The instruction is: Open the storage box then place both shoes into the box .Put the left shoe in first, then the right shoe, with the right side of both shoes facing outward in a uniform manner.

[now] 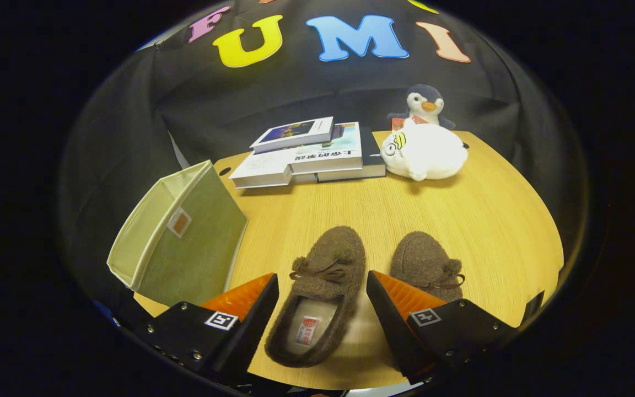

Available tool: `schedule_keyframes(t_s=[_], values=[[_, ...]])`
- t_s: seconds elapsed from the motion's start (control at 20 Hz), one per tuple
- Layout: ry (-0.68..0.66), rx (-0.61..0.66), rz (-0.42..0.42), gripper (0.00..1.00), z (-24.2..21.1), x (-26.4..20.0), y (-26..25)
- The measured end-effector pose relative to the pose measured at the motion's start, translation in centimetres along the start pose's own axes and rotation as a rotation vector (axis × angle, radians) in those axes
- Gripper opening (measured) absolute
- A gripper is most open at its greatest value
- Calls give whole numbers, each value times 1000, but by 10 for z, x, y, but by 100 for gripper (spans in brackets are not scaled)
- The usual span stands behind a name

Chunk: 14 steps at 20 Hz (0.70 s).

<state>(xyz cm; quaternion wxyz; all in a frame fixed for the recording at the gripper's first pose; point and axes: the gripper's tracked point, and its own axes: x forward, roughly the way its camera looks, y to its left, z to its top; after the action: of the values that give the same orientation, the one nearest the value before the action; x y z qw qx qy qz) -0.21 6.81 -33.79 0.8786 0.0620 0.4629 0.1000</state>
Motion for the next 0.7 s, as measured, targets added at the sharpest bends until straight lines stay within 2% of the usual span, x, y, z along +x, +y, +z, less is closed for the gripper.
schedule_keyframes(t_s=[0.15,0.5,0.55,0.7], values=[[43,6,-23,97,-18,10,-8],[145,-3,-42,89,-51,29,-16],[149,5,-35,81,-51,31,-14],[166,51,-22,74,-53,36,-12]])
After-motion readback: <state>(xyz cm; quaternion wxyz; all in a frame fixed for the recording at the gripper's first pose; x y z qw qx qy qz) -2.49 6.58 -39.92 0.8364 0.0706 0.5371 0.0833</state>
